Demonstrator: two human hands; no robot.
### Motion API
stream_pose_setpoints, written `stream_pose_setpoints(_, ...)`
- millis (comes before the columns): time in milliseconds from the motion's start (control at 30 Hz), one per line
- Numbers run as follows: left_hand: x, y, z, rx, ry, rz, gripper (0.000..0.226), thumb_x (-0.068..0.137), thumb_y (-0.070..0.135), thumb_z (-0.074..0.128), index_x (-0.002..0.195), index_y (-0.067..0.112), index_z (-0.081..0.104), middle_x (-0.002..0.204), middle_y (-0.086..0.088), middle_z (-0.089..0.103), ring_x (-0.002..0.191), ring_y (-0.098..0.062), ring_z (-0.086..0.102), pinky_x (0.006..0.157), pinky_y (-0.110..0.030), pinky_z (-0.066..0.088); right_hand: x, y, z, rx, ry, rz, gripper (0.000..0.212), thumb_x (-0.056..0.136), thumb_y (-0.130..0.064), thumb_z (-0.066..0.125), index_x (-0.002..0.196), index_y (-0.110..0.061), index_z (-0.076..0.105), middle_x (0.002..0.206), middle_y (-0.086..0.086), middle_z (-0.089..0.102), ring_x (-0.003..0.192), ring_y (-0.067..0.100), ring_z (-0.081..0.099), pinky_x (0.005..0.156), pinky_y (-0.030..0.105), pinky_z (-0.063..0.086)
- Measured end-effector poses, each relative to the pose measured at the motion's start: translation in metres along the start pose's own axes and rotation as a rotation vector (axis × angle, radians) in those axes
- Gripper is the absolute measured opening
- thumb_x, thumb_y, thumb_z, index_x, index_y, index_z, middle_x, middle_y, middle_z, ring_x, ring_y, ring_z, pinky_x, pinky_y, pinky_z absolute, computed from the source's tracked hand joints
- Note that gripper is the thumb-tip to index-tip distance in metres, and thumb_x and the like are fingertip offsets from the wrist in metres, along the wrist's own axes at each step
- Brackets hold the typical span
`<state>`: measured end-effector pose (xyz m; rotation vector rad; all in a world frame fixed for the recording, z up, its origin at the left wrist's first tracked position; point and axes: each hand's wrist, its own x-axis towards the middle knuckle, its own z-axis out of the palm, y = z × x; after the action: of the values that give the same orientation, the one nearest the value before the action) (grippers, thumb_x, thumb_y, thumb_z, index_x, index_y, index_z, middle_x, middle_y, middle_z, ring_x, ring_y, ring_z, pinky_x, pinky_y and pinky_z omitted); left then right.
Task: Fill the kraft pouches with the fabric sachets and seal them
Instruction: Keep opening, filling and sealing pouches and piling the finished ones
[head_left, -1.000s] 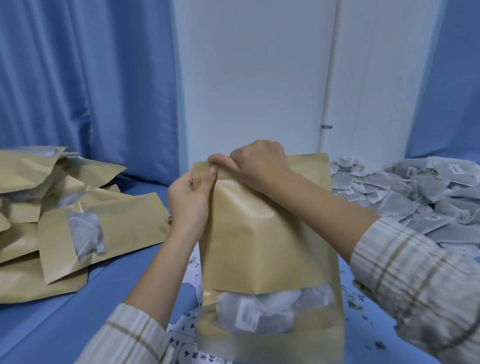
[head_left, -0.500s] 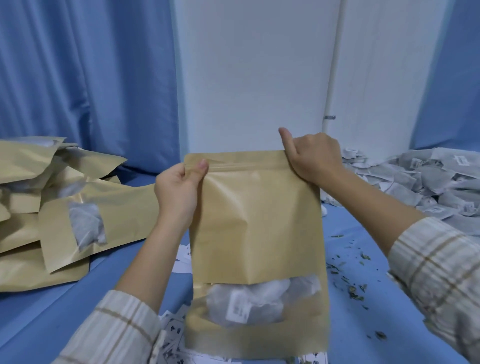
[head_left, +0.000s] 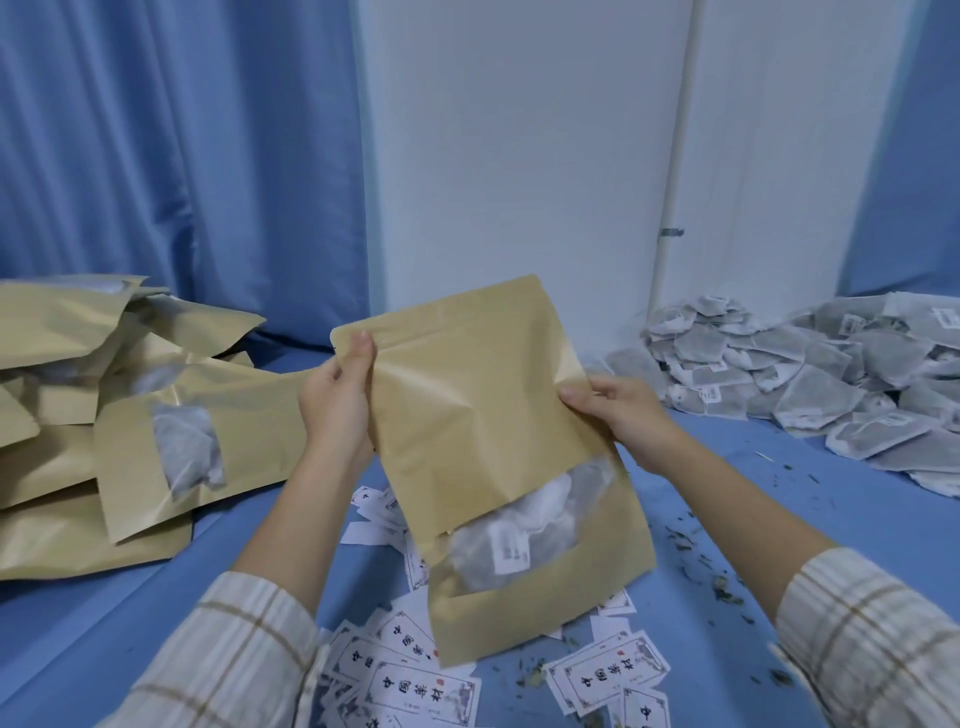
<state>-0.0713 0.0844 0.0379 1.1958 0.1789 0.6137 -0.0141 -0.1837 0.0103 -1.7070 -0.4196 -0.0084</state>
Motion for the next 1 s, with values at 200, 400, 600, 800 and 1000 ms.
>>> stream_pose_setpoints(200,-0.01,-0.03,-0.033,0.339,-0.583,-0.338,0.055,0.06,0.047,0.079,0.103,0.014,0.072,0.1,-0.008,0.071,0.08,-0.021,0.068,0.06,-0.027,0.055,0.008,0.006,0.014,0.217,0.21,-0.019,0.008,0.086,-0.024,0.065,0.088,-0.022,0.072,0.08,-0.003,0.074,0.069,0.008,0.069,0.053,0.018,0.051)
stream_pose_setpoints(400,-0.01,-0.045,-0.061,0.259,-0.455,-0.44,0.05,0.065,0.044,0.073,0.101,0.009,0.074,0.097,-0.011,0.073,0.078,-0.021,0.07,0.061,-0.025,0.054,0.01,0.026,0.04,0.402,0.234,0.124,0.02,0.09,-0.026,0.06,0.102,-0.013,0.069,0.092,0.003,0.074,0.082,0.017,0.07,0.067,0.028,0.055)
stream_pose_setpoints(600,-0.006,-0.039,-0.072,0.256,-0.236,-0.435,0.03,0.08,0.041,0.068,0.091,0.013,0.073,0.081,-0.002,0.074,0.066,-0.015,0.069,0.056,-0.025,0.052,0.009,0.037,0.064,0.619,-0.188,0.13,0.042,0.085,-0.003,0.056,0.121,-0.025,0.055,0.11,0.009,0.069,0.093,0.022,0.068,0.069,0.032,0.057)
stream_pose_setpoints(800,-0.004,-0.026,-0.113,-0.48,-0.264,-0.56,0.065,0.081,0.059,0.052,0.117,0.005,0.06,0.106,-0.013,0.07,0.085,-0.028,0.071,0.059,-0.032,0.059,0.022,0.024,0.1,0.732,-0.024,0.081,0.047,0.088,0.003,0.051,0.13,-0.018,0.049,0.113,0.009,0.068,0.1,0.028,0.066,0.082,0.041,0.055)
stream_pose_setpoints(1000,0.018,-0.023,-0.108,-0.47,-0.157,-0.528,0.073,0.089,0.063,0.04,0.12,-0.003,0.048,0.113,-0.029,0.063,0.097,-0.044,0.065,0.077,-0.047,0.057,0.123,-0.086,0.279,0.883,-0.107,0.224,0.053,0.094,-0.026,0.052,0.139,-0.008,0.03,0.131,0.013,0.053,0.105,0.029,0.061,0.084,0.039,0.053)
